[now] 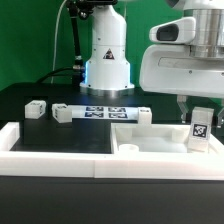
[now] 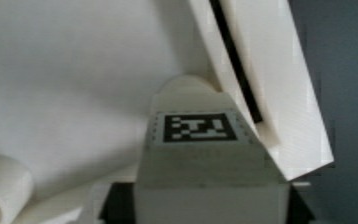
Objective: Assemble one leg
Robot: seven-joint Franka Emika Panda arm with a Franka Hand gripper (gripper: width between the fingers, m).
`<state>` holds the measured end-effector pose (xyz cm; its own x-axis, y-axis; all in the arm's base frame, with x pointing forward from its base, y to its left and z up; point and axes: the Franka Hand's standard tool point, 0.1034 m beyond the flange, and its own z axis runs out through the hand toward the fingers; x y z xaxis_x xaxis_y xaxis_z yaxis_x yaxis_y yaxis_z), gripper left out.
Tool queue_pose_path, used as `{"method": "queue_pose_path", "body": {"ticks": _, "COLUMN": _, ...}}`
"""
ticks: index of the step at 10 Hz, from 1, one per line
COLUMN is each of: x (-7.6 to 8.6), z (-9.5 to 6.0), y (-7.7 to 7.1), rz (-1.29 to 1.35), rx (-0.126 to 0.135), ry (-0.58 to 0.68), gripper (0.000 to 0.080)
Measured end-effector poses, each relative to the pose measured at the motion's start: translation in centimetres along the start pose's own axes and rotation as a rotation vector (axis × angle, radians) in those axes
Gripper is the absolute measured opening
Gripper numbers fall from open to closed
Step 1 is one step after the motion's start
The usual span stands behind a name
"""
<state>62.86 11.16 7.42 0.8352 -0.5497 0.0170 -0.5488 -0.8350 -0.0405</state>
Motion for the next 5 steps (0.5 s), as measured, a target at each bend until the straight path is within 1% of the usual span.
{"method": "queue_pose_path", "body": {"ticks": 3, "x": -0.18, "z": 0.38, "y": 0.14, "rz": 0.368, "rx": 0.049, "ry": 0.011, "gripper": 0.0291}}
{"method": "queue_pose_path", "body": {"ticks": 4, "x": -0.20, "z": 0.39, "y": 0.15, "rz": 0.471, "rx": 0.053, "ry": 0.002, "gripper": 0.0291}}
{"method": "queue_pose_path", "body": {"ticks": 5, "x": -0.21, "z": 0.39, "y": 0.16, "rz": 0.570, "rx": 0.050, "ry": -0.003, "gripper": 0.0291}}
